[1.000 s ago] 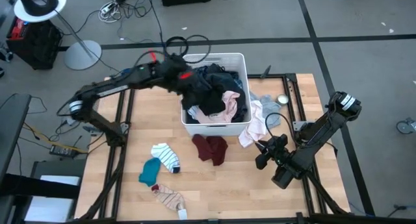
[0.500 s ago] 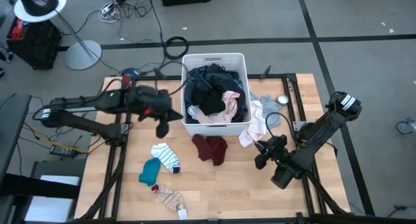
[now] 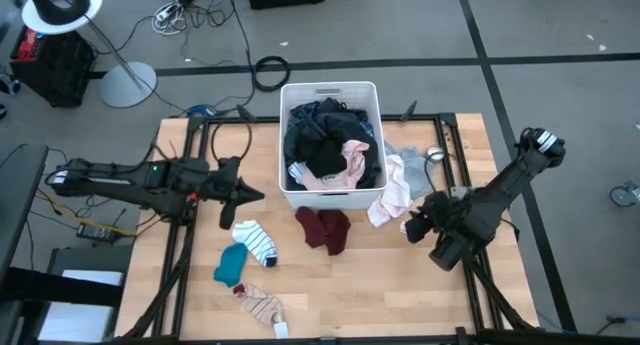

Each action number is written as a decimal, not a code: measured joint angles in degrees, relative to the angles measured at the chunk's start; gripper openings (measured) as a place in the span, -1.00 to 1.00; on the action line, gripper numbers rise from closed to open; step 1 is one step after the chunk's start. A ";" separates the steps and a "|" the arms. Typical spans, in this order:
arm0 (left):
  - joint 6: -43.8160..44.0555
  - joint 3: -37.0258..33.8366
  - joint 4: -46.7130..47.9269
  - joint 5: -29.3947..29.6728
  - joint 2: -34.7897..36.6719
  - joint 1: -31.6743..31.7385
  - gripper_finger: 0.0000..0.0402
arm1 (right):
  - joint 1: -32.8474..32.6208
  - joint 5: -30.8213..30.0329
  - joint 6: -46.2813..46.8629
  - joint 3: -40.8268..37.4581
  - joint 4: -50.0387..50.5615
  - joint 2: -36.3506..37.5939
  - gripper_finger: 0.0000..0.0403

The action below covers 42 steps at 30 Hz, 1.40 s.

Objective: Sort clothes
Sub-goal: Put the pink underwear into the laundry bin

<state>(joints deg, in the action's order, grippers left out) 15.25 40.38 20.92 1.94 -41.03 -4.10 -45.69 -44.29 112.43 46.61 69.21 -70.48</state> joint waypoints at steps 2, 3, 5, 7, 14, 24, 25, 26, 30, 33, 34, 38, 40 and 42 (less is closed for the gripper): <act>0.04 -3.61 -3.74 -0.01 2.35 -1.16 -0.99 | 0.72 2.63 0.60 0.00 3.28 2.54 -0.26; 0.36 -5.34 -5.23 -0.01 3.46 -1.70 -0.99 | 1.31 4.34 2.00 0.00 5.30 3.71 -0.23; 0.99 -8.46 -8.21 -0.02 5.32 -2.83 -0.99 | 2.79 7.92 5.61 0.00 10.61 5.96 -0.16; 1.02 -11.37 -10.98 0.00 7.24 -3.97 -0.99 | 4.61 10.01 7.24 0.00 15.68 7.76 -0.09; -0.24 -16.65 -12.63 0.02 12.24 -5.62 -0.99 | 13.65 10.49 2.99 -0.20 20.56 12.06 0.09; -13.51 -16.85 -11.69 -0.33 13.74 -5.62 -0.99 | 31.72 12.96 -12.56 -1.98 12.07 14.12 0.09; -13.51 -16.85 -11.34 -0.33 13.72 -5.62 -0.99 | 33.39 13.13 -14.73 -2.72 9.31 14.39 0.09; -13.38 -16.85 -10.62 -0.37 13.72 -5.62 -0.99 | 35.05 13.64 -16.98 -3.55 6.38 14.48 0.08; -11.74 -16.85 -8.75 -0.75 13.72 -5.68 -0.99 | 40.68 17.10 -27.34 -7.65 -6.01 14.20 0.08; -11.62 -16.85 -8.58 -3.20 13.72 -5.68 -0.99 | 42.81 19.97 -35.95 -10.71 -16.95 13.41 0.08; -11.61 -16.85 -8.58 -4.13 13.72 -5.68 -0.99 | 43.18 21.17 -38.29 -11.58 -20.20 13.03 0.07; -11.58 -16.85 -8.60 -7.13 13.72 -5.68 -0.99 | 44.27 25.47 -42.28 -14.76 -28.22 10.07 0.04; -11.57 -16.85 -8.60 -7.66 13.72 -5.68 -0.99 | 44.44 27.88 -42.79 -16.40 -31.23 7.73 0.01; -11.57 -16.85 -8.60 -7.67 13.72 -5.68 -0.99 | 44.42 29.74 -43.11 -17.46 -32.66 5.01 -0.04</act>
<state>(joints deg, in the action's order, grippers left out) 3.68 23.53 12.32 -5.74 -27.31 -9.78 -1.28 -14.55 69.32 29.15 36.55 -65.46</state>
